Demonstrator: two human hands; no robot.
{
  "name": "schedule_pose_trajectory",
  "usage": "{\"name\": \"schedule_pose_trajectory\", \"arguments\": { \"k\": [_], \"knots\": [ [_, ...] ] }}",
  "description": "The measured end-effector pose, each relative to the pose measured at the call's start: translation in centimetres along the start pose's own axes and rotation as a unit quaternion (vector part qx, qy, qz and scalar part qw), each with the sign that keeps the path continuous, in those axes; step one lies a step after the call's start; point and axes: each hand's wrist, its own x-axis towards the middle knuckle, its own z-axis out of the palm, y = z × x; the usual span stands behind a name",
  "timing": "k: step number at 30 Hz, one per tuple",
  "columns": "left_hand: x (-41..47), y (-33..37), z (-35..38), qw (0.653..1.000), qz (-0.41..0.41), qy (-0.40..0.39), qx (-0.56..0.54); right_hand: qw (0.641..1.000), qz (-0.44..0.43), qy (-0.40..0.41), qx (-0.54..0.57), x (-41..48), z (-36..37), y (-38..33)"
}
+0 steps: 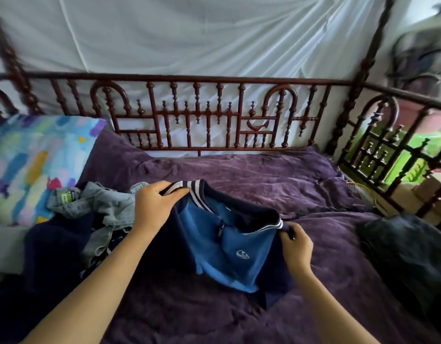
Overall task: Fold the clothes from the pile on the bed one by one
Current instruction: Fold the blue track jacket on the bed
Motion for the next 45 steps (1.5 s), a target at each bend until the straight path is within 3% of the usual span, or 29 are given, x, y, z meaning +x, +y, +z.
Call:
{"name": "schedule_pose_trajectory", "arguments": {
  "k": [6,13,16,19,23,30,35,45],
  "knots": [
    [6.8,5.5,-3.7,0.991,0.085,0.1,0.011,0.974,-0.153,0.088,0.14,7.0,-5.5,-13.6],
    [13.3,16.4,-10.1,0.961,0.189,0.202,0.001,0.901,-0.247,0.135,0.331,8.8,-13.0,-27.4],
    [14.0,19.4,-12.5,0.945,0.233,0.229,0.007,0.879,-0.278,0.144,0.36,8.4,-15.6,-30.5],
    [14.5,20.0,-13.8,0.942,0.241,0.234,0.013,0.881,-0.302,0.125,0.341,8.1,-16.8,-31.6],
    [13.7,16.4,-12.4,0.962,0.189,0.182,0.078,0.919,-0.267,0.07,0.281,9.2,-13.9,-27.9],
    [8.2,4.9,-6.0,0.972,0.04,-0.002,0.233,0.982,-0.063,-0.039,0.173,9.4,-4.8,-14.2],
    [4.4,-0.6,-2.9,0.96,-0.068,-0.087,0.256,0.994,-0.003,-0.083,0.077,8.8,-1.6,-7.7],
    [0.1,-7.6,0.7,0.931,-0.146,-0.196,0.273,0.969,0.039,-0.237,-0.062,9.7,2.4,0.1]
  ]
}}
